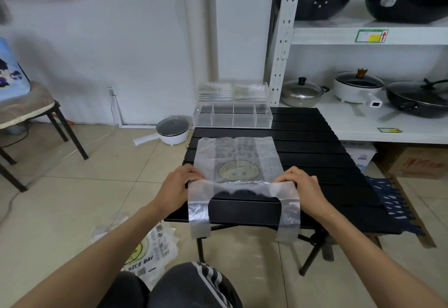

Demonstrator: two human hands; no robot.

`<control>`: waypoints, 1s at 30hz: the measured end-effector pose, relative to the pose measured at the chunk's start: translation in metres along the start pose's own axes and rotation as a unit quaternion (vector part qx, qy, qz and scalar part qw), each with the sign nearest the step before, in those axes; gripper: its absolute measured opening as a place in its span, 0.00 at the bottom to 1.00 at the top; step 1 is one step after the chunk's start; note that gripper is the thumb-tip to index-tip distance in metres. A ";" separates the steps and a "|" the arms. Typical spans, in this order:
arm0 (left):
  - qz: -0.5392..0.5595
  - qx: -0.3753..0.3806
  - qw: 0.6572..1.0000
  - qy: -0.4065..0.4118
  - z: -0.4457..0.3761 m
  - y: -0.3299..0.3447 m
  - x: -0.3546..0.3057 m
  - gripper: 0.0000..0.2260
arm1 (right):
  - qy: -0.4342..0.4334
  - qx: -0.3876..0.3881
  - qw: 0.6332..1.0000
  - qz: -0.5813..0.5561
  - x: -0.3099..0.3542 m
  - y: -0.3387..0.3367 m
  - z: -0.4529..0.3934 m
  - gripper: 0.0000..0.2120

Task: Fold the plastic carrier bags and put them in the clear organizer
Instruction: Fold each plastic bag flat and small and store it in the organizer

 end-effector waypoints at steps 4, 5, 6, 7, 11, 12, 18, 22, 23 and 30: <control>0.088 -0.013 0.990 -0.108 -0.005 -0.002 0.005 0.03 | 0.060 0.014 0.998 0.017 -0.009 0.001 -0.014 0.09; 0.097 -0.026 0.987 -0.129 -0.005 -0.004 0.006 0.02 | 0.073 0.013 0.997 0.029 -0.010 0.001 -0.017 0.12; 0.092 -0.038 0.985 -0.140 -0.004 -0.005 0.006 0.05 | 0.083 0.007 0.996 0.037 -0.011 0.002 -0.019 0.14; 0.080 -0.046 0.985 -0.148 -0.004 -0.005 0.006 0.08 | 0.092 -0.001 0.995 0.044 -0.011 0.002 -0.021 0.18; 0.017 -0.071 0.985 -0.158 -0.004 -0.004 0.005 0.12 | 0.118 -0.022 0.989 0.086 -0.007 0.000 -0.022 0.20; 0.000 -0.078 0.984 -0.159 -0.003 -0.004 0.003 0.12 | 0.118 -0.028 0.988 0.097 -0.006 -0.001 -0.022 0.19; -0.097 -0.133 0.984 -0.065 0.003 -0.011 -0.019 0.15 | 0.092 -0.111 0.981 0.132 -0.001 -0.001 -0.018 0.18; -0.131 -0.052 0.988 0.065 0.000 0.002 -0.029 0.07 | -0.068 -0.111 0.960 0.248 0.013 0.006 -0.024 0.12; -0.127 -0.035 0.989 0.069 -0.001 0.006 -0.027 0.04 | -0.095 -0.094 0.961 0.241 0.015 0.010 -0.025 0.08; -0.101 0.030 0.992 -0.071 -0.033 0.020 -0.012 0.14 | -0.043 0.002 0.987 0.155 0.002 0.018 -0.048 0.16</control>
Point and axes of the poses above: each hand's wrist, its own z-axis away from the middle knuckle, its own y-axis out of the palm, x = y × z, the point moved 6 cm from there along -z, towards the middle knuckle, and after that the axes turned 11 degrees about -y, right-handed, at the moved point
